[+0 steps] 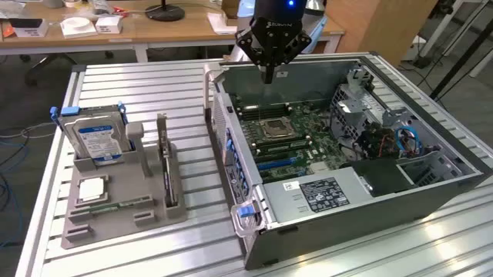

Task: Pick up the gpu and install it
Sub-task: 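Reach for the gpu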

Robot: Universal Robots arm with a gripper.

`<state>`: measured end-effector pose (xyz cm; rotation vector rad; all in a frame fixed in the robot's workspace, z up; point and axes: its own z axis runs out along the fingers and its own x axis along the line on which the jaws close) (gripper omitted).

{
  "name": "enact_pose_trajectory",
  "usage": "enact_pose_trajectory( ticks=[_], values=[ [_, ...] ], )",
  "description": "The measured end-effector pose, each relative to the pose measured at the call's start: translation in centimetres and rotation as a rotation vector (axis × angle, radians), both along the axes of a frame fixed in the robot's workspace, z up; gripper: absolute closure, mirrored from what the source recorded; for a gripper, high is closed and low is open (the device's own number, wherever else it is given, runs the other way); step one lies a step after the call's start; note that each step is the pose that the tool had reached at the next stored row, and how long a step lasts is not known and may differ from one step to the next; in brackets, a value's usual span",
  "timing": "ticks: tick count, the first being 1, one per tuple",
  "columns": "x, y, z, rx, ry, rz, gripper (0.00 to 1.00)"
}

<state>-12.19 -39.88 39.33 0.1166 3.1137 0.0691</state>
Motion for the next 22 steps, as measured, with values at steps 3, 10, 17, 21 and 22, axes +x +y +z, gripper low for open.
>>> enact_pose_trajectory(
  ticks=[3, 10, 17, 21, 22],
  values=[
    [0.0, 0.00, 0.00, 0.0000, 0.0000, 0.000, 0.89],
    [-0.1, 0.00, -0.01, 0.0001, 0.0000, 0.000, 0.89],
    [-0.7, 0.00, -0.07, 0.0000, 0.0000, 0.000, 0.89],
    [-1.2, 0.00, -0.10, 0.0001, -0.0001, 0.000, 0.89],
    [-1.2, 0.00, -0.11, 0.0001, -0.0001, 0.000, 0.89]
  ],
)
